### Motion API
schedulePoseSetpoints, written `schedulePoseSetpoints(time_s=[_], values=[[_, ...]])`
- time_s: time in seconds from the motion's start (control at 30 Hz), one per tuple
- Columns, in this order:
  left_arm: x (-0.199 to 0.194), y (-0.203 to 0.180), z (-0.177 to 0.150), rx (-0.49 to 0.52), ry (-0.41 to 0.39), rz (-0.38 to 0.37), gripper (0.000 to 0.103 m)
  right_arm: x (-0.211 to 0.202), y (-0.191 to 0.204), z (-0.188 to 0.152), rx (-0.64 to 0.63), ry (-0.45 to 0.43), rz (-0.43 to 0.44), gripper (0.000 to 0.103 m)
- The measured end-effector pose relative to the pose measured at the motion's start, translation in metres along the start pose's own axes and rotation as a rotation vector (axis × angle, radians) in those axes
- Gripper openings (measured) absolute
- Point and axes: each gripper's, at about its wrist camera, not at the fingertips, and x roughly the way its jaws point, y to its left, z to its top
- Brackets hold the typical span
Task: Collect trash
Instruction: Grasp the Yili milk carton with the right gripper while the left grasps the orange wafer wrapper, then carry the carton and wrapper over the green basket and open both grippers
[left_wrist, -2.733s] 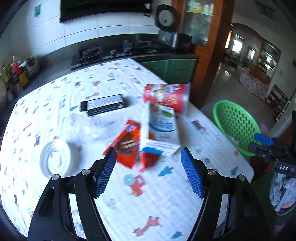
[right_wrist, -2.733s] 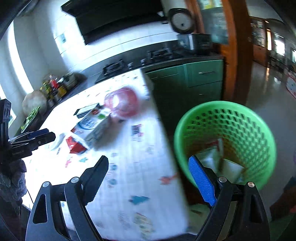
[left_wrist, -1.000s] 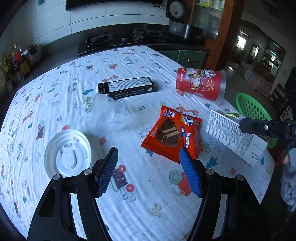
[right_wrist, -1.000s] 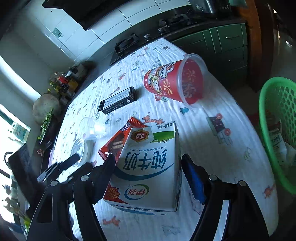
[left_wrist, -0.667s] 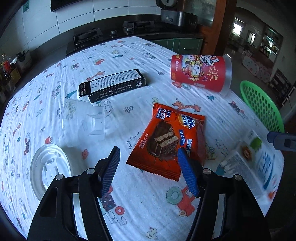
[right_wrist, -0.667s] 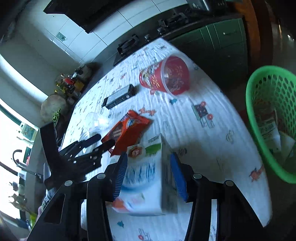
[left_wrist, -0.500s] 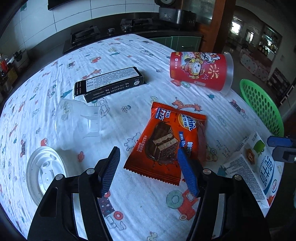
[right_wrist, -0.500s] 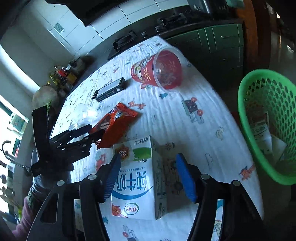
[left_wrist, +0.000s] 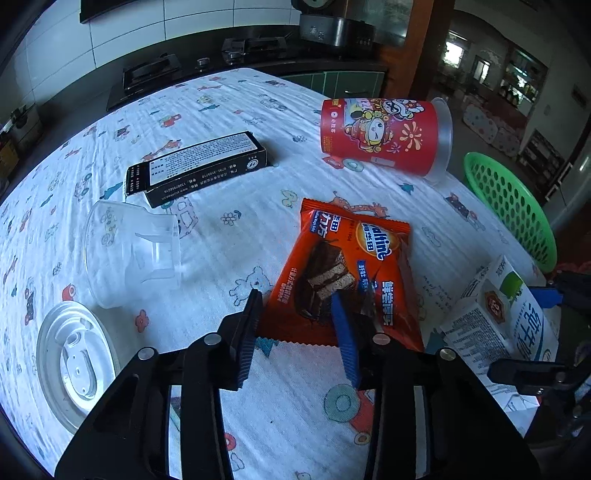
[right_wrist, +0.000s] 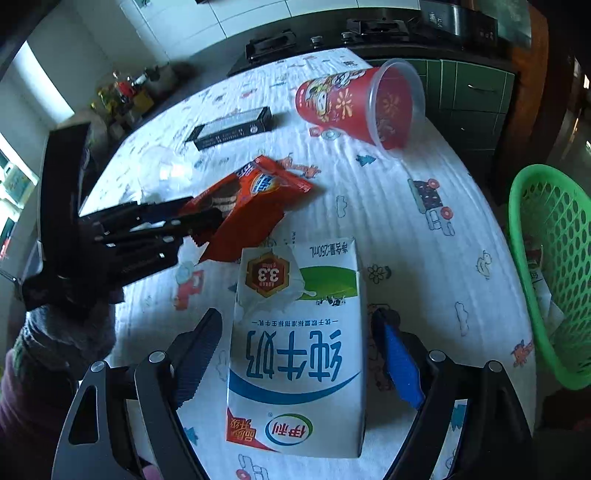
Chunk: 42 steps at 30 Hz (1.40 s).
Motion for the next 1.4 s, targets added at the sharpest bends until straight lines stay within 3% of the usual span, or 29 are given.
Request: schedulePoseSetpoints(time_s=[0.07, 0.1, 0.3, 0.8, 0.93, 1.07, 1.3, 1.4], values=[[-0.002, 0.000, -0.001, -0.005, -0.012, -0.006, 0.025, 0.003, -0.002, -0.001, 0.002, 0.007, -0.019, 0.076], [-0.004, 0.000, -0.001, -0.006, -0.019, -0.006, 0.021, 0.004, -0.003, -0.002, 0.008, 0.010, -0.011, 0.069], [-0.022, -0.002, -0.003, -0.033, -0.071, -0.021, 0.007, -0.005, -0.011, -0.005, 0.024, -0.013, 0.013, 0.069], [-0.086, -0.043, 0.007, -0.010, -0.177, -0.063, 0.000, -0.071, -0.058, -0.011, 0.117, -0.142, 0.083, 0.069], [-0.102, -0.063, 0.018, 0.010, -0.202, -0.106, 0.000, -0.091, -0.098, -0.009, 0.182, -0.192, 0.060, 0.069], [-0.108, -0.089, 0.032, 0.049, -0.223, -0.134, 0.000, -0.111, -0.153, -0.007, 0.245, -0.235, -0.026, 0.069], [-0.094, -0.132, 0.061, 0.083, -0.203, -0.203, 0.000, -0.121, -0.250, -0.006, 0.330, -0.242, -0.176, 0.069], [-0.086, -0.152, 0.071, 0.105, -0.194, -0.213, 0.000, -0.114, -0.284, -0.007, 0.365, -0.228, -0.189, 0.069]])
